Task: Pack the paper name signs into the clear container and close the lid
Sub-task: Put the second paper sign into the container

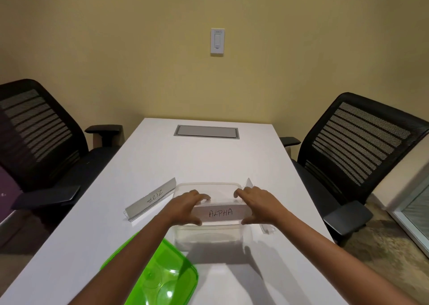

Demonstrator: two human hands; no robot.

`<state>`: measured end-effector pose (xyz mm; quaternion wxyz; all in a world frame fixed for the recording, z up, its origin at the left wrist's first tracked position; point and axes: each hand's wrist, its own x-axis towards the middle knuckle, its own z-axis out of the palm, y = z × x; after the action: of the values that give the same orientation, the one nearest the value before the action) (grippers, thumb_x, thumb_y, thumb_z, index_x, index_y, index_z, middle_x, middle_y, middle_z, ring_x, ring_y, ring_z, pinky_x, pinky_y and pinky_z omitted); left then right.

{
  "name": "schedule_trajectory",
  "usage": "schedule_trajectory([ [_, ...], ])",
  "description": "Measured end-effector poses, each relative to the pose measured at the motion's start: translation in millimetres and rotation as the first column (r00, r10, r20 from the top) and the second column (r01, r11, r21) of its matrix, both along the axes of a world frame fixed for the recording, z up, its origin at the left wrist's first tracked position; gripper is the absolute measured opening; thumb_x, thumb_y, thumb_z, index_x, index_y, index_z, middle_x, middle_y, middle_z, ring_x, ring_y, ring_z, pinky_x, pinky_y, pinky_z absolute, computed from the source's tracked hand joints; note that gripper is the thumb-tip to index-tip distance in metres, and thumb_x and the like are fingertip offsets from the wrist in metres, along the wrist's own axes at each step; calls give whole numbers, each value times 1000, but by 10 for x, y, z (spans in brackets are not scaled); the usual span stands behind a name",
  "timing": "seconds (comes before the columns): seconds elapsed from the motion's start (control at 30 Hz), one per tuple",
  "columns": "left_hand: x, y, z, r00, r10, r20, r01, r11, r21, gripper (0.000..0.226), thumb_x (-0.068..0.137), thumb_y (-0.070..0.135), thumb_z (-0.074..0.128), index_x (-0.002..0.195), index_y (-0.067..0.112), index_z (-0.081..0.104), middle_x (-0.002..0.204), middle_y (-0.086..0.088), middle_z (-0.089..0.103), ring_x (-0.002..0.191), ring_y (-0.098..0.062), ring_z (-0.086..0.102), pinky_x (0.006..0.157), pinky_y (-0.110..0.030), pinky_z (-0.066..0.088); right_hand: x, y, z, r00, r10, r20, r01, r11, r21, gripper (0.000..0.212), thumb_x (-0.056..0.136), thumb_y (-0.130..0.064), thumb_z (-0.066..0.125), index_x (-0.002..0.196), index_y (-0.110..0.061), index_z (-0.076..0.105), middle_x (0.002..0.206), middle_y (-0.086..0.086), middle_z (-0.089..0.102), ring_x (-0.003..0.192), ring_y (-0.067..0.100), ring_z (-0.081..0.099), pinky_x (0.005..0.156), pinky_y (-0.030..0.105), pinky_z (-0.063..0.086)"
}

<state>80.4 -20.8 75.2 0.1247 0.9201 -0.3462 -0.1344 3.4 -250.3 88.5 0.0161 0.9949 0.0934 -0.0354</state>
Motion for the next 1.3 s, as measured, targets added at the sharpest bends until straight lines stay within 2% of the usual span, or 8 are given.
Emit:
schedule_trajectory([
  [0.1, 143, 6, -9, 999, 23, 26, -24, 998, 61, 66, 80, 28, 69, 139, 28, 39, 134, -1, 48, 123, -19, 48, 95, -34, 43, 180, 62, -54, 1000, 6, 5, -6, 999, -33, 65, 75, -39, 72, 128, -18, 42, 123, 9, 54, 107, 28, 52, 84, 37, 45],
  [0.3, 433, -2, -137, 998, 67, -11, -64, 980, 187, 64, 83, 20, 64, 140, 27, 37, 138, -3, 46, 125, -22, 48, 97, -36, 43, 540, 180, -251, 999, -27, -47, 24, 998, -51, 65, 77, -37, 71, 131, -16, 41, 129, 9, 50, 118, 28, 47, 93, 40, 39],
  [0.53, 636, -179, -439, 994, 70, -84, -39, 944, 328, 62, 84, 14, 64, 140, 21, 37, 138, -10, 45, 126, -28, 48, 100, -37, 41, 854, 189, -553, 975, -55, -216, 25, 990, -137, 71, 77, -32, 74, 135, -11, 39, 135, 11, 47, 126, 28, 45, 104, 44, 35],
  [0.77, 704, -291, -769, 989, 58, -135, 7, 897, 442, 65, 79, 5, 69, 136, 15, 42, 141, -12, 47, 128, -29, 49, 104, -40, 41, 935, 221, -857, 940, -50, -336, -2, 989, -151, 72, 75, -32, 76, 134, -9, 41, 134, 14, 49, 121, 31, 50, 101, 42, 41],
  [0.9, 695, -299, -883, 985, 63, -159, 20, 879, 476, 62, 79, 5, 71, 134, 13, 44, 141, -11, 44, 129, -29, 47, 103, -40, 42, 937, 263, -1003, 924, -56, -379, 6, 991, -132, 65, 73, -22, 78, 128, -7, 45, 130, 15, 52, 118, 31, 54, 95, 41, 47],
  [1.03, 674, -294, -960, 982, 70, -173, 23, 875, 484, 60, 81, 4, 68, 135, 12, 44, 140, -13, 45, 129, -28, 47, 103, -40, 42, 939, 262, -1108, 918, -59, -391, 19, 994, -105, 49, 80, -11, 68, 124, -5, 48, 128, 17, 53, 117, 33, 54, 95, 41, 47],
  [1.3, 616, -254, -1057, 973, 83, -214, 20, 899, 437, 45, 88, 1, 53, 132, 6, 47, 136, -20, 47, 125, -33, 49, 104, -40, 42, 911, 308, -1247, 888, -85, -452, 49, 995, -92, 39, 87, -6, 57, 125, -4, 47, 128, 20, 52, 115, 34, 55, 96, 41, 47],
])
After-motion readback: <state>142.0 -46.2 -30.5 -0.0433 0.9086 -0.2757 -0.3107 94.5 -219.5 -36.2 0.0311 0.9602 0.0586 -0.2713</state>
